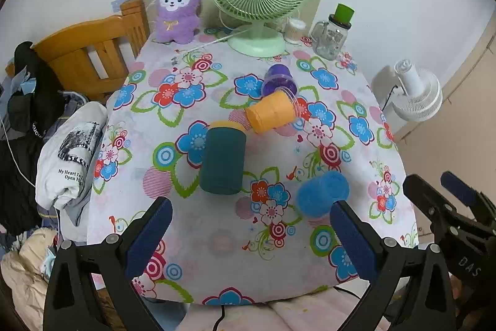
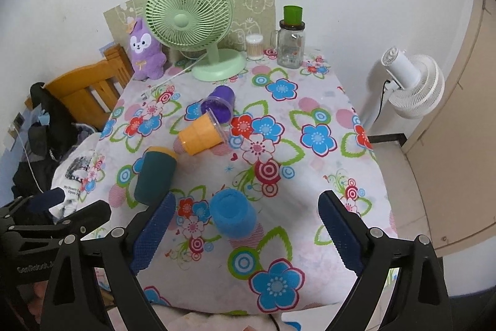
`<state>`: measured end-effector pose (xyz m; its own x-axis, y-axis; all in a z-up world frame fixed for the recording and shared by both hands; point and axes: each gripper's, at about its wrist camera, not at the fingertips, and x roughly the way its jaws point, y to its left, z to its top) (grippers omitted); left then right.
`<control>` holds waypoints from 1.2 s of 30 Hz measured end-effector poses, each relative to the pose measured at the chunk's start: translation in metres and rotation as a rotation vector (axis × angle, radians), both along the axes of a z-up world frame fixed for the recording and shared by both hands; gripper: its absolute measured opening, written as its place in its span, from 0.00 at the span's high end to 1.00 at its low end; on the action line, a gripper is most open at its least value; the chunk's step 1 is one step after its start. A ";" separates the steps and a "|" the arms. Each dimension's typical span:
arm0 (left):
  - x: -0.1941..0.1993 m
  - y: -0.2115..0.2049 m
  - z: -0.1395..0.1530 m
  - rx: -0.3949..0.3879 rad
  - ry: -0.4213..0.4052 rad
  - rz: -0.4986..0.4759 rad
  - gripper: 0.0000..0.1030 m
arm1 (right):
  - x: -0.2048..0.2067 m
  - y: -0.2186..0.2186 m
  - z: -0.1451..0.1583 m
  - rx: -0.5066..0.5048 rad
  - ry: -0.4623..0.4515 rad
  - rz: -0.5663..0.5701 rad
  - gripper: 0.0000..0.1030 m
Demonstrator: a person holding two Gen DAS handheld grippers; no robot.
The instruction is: Flip cup upside down
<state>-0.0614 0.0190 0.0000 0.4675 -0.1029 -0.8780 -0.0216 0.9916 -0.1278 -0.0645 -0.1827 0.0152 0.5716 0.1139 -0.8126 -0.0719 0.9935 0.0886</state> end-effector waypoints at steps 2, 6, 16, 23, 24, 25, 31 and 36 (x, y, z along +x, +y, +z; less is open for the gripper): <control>-0.003 0.001 0.003 -0.006 -0.016 0.013 0.00 | -0.002 -0.001 0.001 0.007 0.004 -0.007 0.08; -0.008 0.001 0.007 0.004 -0.037 0.020 0.00 | -0.006 -0.003 0.003 0.006 0.006 -0.018 0.08; -0.014 -0.004 0.001 0.007 -0.023 0.018 0.00 | -0.014 -0.005 -0.003 -0.008 0.033 -0.020 0.08; -0.015 -0.007 0.002 0.015 -0.026 0.020 0.00 | -0.014 -0.003 0.000 -0.018 0.018 -0.012 0.08; -0.015 -0.007 0.003 0.014 -0.029 0.021 0.00 | -0.013 -0.002 0.001 -0.021 0.016 -0.010 0.08; -0.015 -0.006 0.004 0.014 -0.032 0.021 0.00 | -0.013 -0.001 0.002 -0.022 0.014 -0.009 0.08; -0.013 -0.003 0.006 0.014 -0.056 0.019 0.00 | -0.010 0.000 0.004 -0.025 0.004 -0.005 0.08; -0.012 -0.004 0.007 0.019 -0.060 0.014 0.00 | -0.009 0.000 0.005 -0.034 0.000 0.002 0.08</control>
